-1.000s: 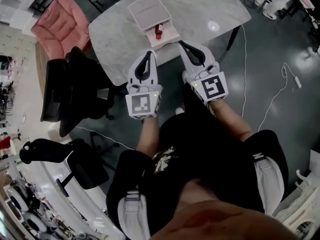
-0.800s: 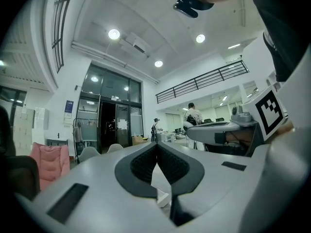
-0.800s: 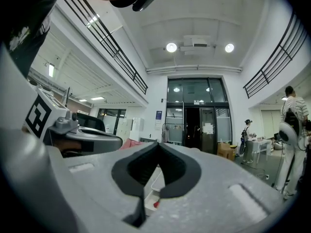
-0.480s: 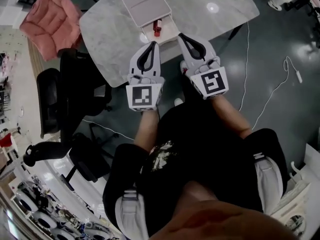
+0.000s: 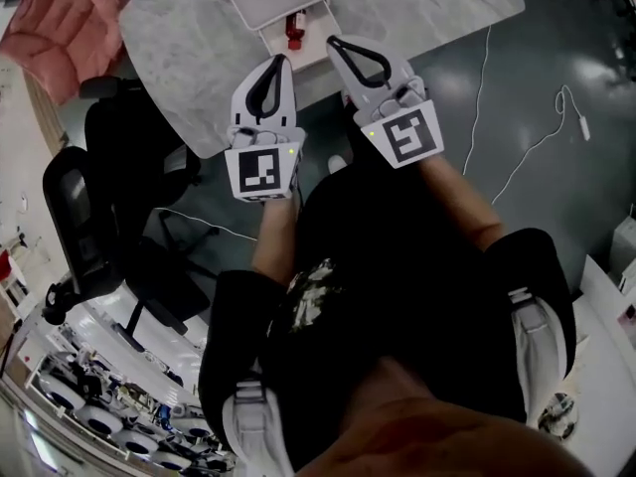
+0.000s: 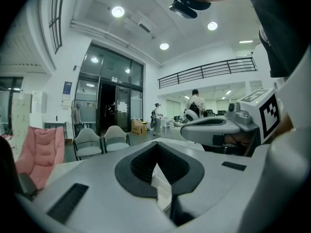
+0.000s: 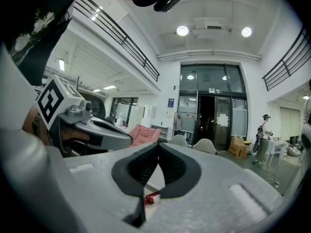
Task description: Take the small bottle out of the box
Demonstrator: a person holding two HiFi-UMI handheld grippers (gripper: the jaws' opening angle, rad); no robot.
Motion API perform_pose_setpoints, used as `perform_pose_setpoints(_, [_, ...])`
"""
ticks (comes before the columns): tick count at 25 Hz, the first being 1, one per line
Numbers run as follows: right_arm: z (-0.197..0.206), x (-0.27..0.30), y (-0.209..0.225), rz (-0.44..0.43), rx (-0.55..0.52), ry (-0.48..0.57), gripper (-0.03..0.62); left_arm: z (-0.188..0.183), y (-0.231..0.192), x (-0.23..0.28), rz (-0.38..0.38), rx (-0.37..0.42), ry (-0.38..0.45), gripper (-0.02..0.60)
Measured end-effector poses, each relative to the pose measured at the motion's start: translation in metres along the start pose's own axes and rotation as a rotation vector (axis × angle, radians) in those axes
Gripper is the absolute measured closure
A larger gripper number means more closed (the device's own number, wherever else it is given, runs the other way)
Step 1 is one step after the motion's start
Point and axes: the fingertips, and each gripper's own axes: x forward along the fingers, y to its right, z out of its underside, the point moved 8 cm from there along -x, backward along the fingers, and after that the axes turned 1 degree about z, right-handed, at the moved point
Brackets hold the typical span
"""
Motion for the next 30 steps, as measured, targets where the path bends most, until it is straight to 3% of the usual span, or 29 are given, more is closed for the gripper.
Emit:
perform_pose_setpoints(4, [0.015, 0.032, 0.018, -0.108, -0.047, -0.012, 0.597, 0.013, -0.01, 0.022, -0.006, -0.002, -0.033, 0.569])
perform_pose_setpoints(14, [0.044, 0.097, 0.054, -0.404, -0.171, -0.004, 0.594, 0.033, -0.017, 0.069, -0.11, -0.112, -0.131, 0.569])
perform_pose_setpoints(15, [0.046, 0.103, 0.057, -0.429, -0.163, 0.006, 0.572, 0.035, -0.018, 0.072, -0.122, -0.115, -0.137, 0.569])
perform_pose_setpoints(16, [0.05, 0.108, 0.059, -0.455, -0.157, 0.007, 0.432, 0.037, -0.018, 0.075, -0.133, -0.116, -0.143, 0.569])
perform_pose_setpoints(17, [0.054, 0.114, 0.06, -0.481, -0.158, 0.001, 0.401, 0.039, -0.017, 0.078, -0.144, -0.117, -0.148, 0.569])
perform_pose_setpoints(19, [0.064, 0.124, 0.062, -0.526, -0.189, -0.02, 0.401, 0.046, -0.016, 0.082, -0.164, -0.128, -0.163, 0.569])
perform_pose_setpoints(23, [0.081, 0.141, 0.065, -0.651, -0.359, -0.102, 0.401, 0.057, -0.014, 0.09, -0.195, -0.154, -0.196, 0.569])
perform_pose_setpoints(30, [0.126, 0.169, 0.039, -1.054, -0.713, -0.194, 0.401, 0.088, -0.027, 0.087, -0.237, -0.194, -0.206, 0.569])
